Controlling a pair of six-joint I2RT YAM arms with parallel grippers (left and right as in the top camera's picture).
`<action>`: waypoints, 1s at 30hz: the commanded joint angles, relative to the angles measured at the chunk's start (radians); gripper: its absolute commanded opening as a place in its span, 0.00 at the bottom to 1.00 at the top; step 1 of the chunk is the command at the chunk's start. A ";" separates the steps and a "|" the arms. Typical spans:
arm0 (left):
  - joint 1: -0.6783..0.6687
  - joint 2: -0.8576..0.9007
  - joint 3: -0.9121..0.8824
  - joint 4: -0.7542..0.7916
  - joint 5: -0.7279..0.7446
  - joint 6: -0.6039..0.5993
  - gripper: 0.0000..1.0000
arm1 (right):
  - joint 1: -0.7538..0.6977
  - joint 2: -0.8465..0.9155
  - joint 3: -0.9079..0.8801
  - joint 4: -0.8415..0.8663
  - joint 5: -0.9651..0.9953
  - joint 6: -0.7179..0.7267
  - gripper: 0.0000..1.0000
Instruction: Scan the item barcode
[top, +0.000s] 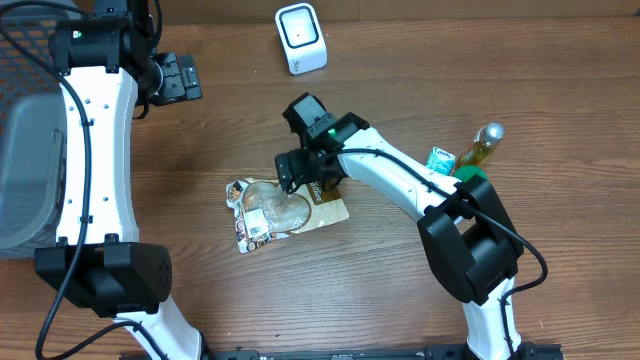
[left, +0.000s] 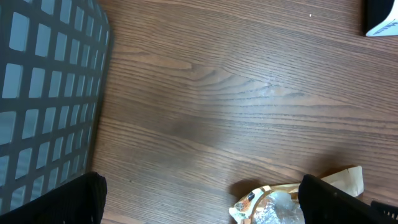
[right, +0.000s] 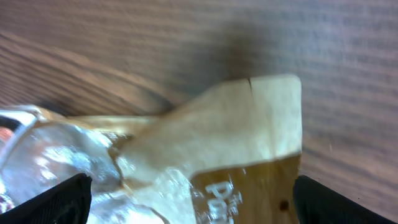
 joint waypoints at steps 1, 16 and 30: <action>-0.010 -0.015 0.012 0.001 -0.002 -0.010 1.00 | 0.021 -0.001 0.003 -0.023 -0.001 0.003 1.00; -0.010 -0.015 0.012 0.001 -0.002 -0.010 1.00 | 0.054 0.117 -0.016 0.000 0.077 0.017 1.00; -0.010 -0.015 0.012 0.001 -0.002 -0.010 1.00 | 0.052 0.142 0.022 -0.061 0.070 0.025 0.40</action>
